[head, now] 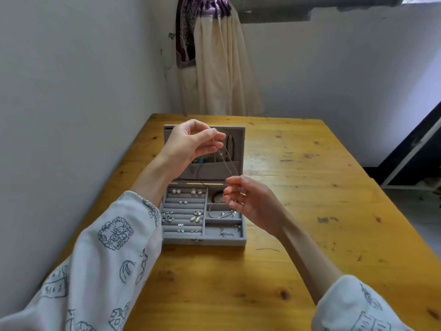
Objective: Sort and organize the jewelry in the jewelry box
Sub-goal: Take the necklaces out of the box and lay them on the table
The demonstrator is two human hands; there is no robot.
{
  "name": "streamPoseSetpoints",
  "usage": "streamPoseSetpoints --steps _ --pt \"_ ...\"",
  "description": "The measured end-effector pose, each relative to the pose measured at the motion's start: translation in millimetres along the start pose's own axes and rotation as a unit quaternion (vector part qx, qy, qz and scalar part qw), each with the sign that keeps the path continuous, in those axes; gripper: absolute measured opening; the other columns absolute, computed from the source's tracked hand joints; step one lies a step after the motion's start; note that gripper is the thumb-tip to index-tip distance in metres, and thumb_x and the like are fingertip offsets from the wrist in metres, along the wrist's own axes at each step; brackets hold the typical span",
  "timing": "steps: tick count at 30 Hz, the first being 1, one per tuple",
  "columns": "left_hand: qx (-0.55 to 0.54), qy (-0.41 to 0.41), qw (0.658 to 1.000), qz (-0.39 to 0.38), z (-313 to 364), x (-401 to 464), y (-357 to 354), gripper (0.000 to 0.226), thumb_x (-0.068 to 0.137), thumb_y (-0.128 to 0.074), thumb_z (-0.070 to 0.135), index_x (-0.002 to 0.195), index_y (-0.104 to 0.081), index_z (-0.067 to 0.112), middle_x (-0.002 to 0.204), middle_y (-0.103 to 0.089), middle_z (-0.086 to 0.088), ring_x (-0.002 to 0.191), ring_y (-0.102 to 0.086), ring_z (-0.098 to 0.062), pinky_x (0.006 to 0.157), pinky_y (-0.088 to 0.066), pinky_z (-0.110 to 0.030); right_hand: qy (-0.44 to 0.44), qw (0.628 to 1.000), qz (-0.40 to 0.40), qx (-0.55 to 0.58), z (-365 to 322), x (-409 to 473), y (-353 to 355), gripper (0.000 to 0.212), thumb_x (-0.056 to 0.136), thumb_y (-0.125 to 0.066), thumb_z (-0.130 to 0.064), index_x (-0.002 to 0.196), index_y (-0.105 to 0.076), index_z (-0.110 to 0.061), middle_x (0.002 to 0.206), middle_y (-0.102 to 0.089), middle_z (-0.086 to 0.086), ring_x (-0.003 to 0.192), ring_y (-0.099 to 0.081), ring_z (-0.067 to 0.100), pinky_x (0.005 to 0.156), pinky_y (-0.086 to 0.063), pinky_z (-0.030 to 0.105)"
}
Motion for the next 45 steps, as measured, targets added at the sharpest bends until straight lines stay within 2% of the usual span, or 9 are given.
streamPoseSetpoints --steps 5,9,13,19,22,25,28,35,45 --pt "0.017 0.067 0.996 0.053 -44 -4 -17 0.008 0.087 -0.057 0.001 0.086 -0.056 0.008 0.079 -0.07 -0.01 0.07 -0.067 -0.019 0.065 -0.056 -0.024 -0.06 0.996 0.054 0.023 4 -38 38 0.035 0.09 -0.042 -0.029 0.106 -0.059 -0.002 0.091 -0.071 0.012 0.08 -0.068 0.02 0.068 -0.056 0.024" --pt "0.071 0.107 0.992 0.006 -69 -6 -49 0.019 0.088 -0.054 -0.001 0.108 -0.055 0.001 0.084 -0.066 -0.014 0.069 -0.066 -0.018 0.067 -0.058 -0.024 -0.086 0.993 0.078 -0.013 4 -67 69 0.031 0.087 -0.048 -0.019 0.11 -0.058 -0.001 0.101 -0.07 0.016 0.086 -0.069 0.021 0.069 -0.056 0.023" --pt "0.136 0.107 0.983 -0.064 -83 2 -86 0.021 0.088 -0.057 0.001 0.109 -0.057 0.002 0.087 -0.067 -0.017 0.069 -0.068 -0.019 0.064 -0.058 -0.024 -0.084 0.982 0.162 -0.056 2 -87 109 0.018 0.095 -0.043 -0.006 0.108 -0.054 0.001 0.103 -0.068 0.023 0.084 -0.07 0.026 0.063 -0.056 0.023" --pt "0.178 0.1 0.976 -0.075 -122 43 -149 0.019 0.087 -0.051 -0.007 0.103 -0.062 -0.006 0.083 -0.066 -0.015 0.068 -0.066 -0.023 0.067 -0.059 -0.031 -0.066 0.91 0.354 -0.203 -12 -95 155 0.011 0.09 -0.055 -0.007 0.079 -0.058 -0.006 0.081 -0.067 0.011 0.048 -0.062 0.007 0.041 -0.041 0.015" --pt "0.227 0.087 0.967 -0.077 -144 69 -171 0.021 0.085 -0.052 -0.006 0.104 -0.063 -0.006 0.082 -0.067 -0.014 0.064 -0.065 -0.021 0.063 -0.057 -0.026 -0.083 0.851 0.408 -0.319 -25 -98 176 0.009 0.086 -0.06 -0.013 0.082 -0.067 -0.009 0.07 -0.063 0.005 0.038 -0.047 0.009 0.042 -0.037 0.019" --pt "0.262 0.059 0.96 -0.074 -157 87 -193 0.023 0.085 -0.053 -0.003 0.105 -0.062 0.001 0.082 -0.068 -0.013 0.06 -0.062 -0.016 0.063 -0.057 -0.022 -0.087 0.817 0.424 -0.38 -35 -97 192 0.01 0.083 -0.061 -0.015 0.085 -0.071 -0.013 0.072 -0.067 0.0 0.05 -0.054 0.013 0.05 -0.042 0.022" --pt "0.279 0.035 0.957 -0.073 -171 99 -210 0.026 0.085 -0.054 0.0 0.109 -0.062 0.006 0.085 -0.07 -0.013 0.059 -0.06 -0.012 0.067 -0.055 -0.025 -0.072 0.784 0.443 -0.429 -40 -95 203 0.01 0.08 -0.062 -0.019 0.086 -0.07 -0.019 0.081 -0.071 0.0 0.077 -0.065 0.016 0.075 -0.054 0.033" --pt "0.34 -0.033 0.936 -0.079 -189 118 -227 0.018 0.085 -0.06 0.004 0.098 -0.071 0.006 0.101 -0.07 -0.008 0.092 -0.062 -0.012 0.083 -0.041 -0.011 -0.07 0.685 0.48 -0.544 -48 -97 210 0.012 0.082 -0.059 -0.021 0.083 -0.071 -0.02 0.093 -0.07 -0.001 0.098 -0.059 0.023 0.092 -0.044 0.037" --pt "0.391 -0.055 0.913 -0.104 -190 121 -229 0.027 0.089 -0.057 0.012 0.115 -0.062 0.008 0.113 -0.064 -0.011 0.095 -0.059 -0.017 0.083 -0.037 -0.016 -0.07 0.666 0.469 -0.575 -43 -99 210 0.019 0.086 -0.058 -0.024 0.102 -0.062 -0.014 0.092 -0.059 -0.001 0.1 -0.055 0.023 0.088 -0.042 0.035"
Point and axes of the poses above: each hand's wrist, its own x-axis towards the middle knuckle, its own y-axis out of the back of the hand, z = x × y, the point moved 2 cm from there along x, towards the middle knuckle
